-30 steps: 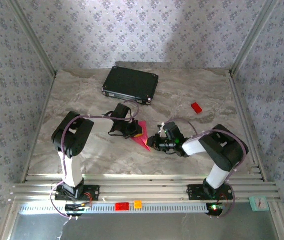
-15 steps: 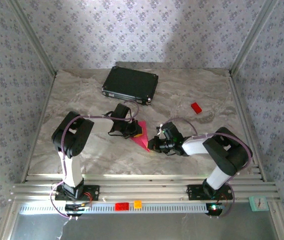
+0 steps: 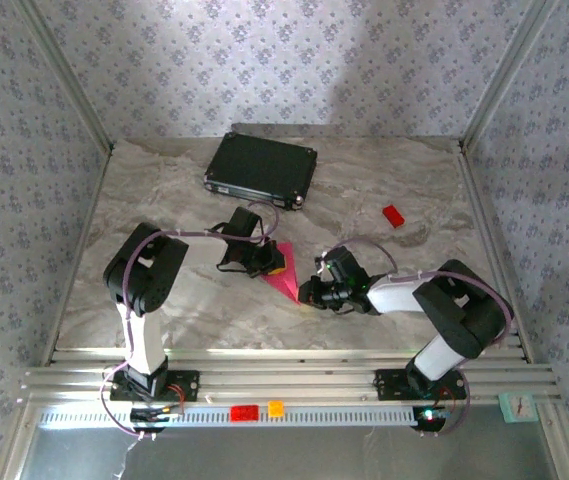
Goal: Fold a paper plane with a square sheet of paper (pick it up from the middle)
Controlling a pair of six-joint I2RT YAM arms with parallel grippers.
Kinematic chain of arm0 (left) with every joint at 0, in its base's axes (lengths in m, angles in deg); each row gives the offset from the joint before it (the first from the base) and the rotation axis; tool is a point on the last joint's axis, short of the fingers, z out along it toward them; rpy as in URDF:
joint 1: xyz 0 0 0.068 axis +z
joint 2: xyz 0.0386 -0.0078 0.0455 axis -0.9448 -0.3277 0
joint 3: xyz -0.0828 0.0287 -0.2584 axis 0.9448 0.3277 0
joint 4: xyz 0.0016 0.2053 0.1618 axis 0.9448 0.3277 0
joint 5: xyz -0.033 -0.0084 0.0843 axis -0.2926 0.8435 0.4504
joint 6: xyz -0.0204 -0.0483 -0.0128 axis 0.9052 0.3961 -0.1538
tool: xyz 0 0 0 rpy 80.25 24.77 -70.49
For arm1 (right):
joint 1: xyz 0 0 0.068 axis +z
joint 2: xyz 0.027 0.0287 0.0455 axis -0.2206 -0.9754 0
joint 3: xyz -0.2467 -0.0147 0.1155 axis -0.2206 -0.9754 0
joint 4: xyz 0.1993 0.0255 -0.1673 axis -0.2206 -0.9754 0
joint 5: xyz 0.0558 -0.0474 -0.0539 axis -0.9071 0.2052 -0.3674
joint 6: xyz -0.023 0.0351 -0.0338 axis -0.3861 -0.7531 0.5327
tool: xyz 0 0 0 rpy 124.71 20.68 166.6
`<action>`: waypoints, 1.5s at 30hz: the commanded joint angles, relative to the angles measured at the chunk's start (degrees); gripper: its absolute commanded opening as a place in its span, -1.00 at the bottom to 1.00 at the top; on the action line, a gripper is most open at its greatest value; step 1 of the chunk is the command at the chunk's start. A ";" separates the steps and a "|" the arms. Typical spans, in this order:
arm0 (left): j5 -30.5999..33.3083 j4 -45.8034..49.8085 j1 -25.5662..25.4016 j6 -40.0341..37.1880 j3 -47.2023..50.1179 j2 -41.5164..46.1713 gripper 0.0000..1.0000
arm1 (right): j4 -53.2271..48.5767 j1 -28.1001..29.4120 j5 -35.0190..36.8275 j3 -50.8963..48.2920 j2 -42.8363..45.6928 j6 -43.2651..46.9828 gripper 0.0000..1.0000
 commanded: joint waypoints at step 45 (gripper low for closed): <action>1.67 1.94 0.03 -0.20 0.88 -1.93 -0.86 | -27.62 4.47 8.23 6.45 2.32 7.48 -0.84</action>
